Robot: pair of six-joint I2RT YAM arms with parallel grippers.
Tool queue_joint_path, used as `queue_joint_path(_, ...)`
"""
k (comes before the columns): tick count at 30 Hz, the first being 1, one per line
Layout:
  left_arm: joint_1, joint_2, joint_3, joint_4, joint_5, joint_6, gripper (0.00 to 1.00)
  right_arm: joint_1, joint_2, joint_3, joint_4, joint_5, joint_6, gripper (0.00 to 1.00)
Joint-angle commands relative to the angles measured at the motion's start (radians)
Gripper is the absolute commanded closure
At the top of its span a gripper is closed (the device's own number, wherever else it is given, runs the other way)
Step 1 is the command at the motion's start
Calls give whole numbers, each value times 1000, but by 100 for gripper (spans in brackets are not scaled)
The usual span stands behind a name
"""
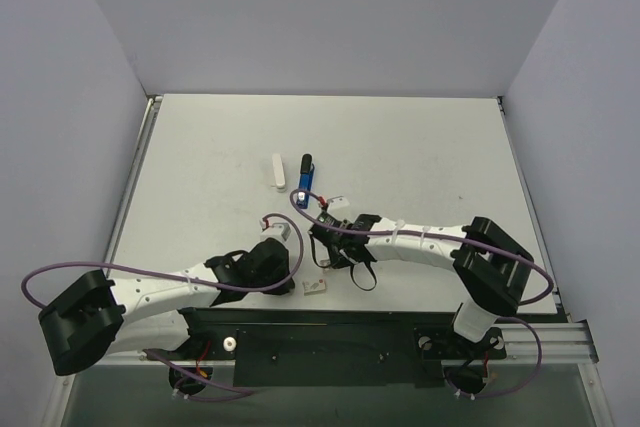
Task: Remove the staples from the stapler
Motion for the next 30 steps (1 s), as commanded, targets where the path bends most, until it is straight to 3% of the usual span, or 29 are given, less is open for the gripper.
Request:
queue_joint_path(1, -13, 10, -6, 76, -16, -25, 100, 27, -47, -34, -70, 79, 63, 100)
queue_joint_path(30, -76, 54, 4, 102, -36, -56, 100, 113, -102, -109, -80, 36, 135, 100)
